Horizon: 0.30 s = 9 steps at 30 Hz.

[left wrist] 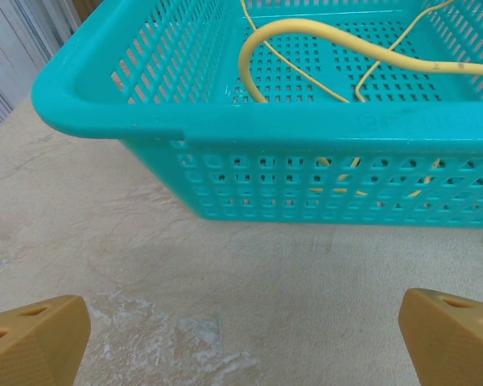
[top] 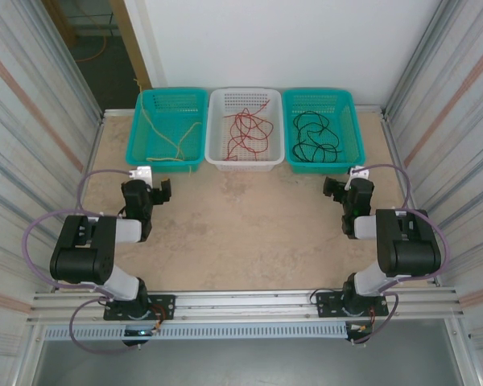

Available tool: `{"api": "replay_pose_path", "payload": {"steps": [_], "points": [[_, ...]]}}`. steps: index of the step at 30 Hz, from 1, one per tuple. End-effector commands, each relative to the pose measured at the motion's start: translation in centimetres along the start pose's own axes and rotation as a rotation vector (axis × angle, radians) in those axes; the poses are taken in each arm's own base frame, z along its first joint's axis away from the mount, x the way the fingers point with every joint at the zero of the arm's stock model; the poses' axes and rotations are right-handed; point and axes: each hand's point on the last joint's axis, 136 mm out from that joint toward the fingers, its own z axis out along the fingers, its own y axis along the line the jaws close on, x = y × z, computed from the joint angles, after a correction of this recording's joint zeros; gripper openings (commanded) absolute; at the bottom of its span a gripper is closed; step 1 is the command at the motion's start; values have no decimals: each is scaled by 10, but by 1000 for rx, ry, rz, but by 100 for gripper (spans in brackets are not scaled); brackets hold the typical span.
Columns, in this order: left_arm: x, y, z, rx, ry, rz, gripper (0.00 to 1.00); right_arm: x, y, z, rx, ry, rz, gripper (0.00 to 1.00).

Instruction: Untangle the cables

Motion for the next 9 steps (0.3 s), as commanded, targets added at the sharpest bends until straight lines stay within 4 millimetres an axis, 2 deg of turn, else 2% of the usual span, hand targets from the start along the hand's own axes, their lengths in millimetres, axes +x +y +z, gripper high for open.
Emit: {"api": "replay_pose_path", "payload": {"steps": [1, 4, 9], "points": [[-9, -1, -1, 3, -28, 9, 99, -10, 3, 2, -10, -20, -12, 99], [-9, -1, -1, 3, -29, 8, 99, -7, 11, 8, -78, 19, -20, 99], [-9, -1, -2, 3, -31, 7, 99, -9, 12, 3, -81, -7, -24, 99]]}}
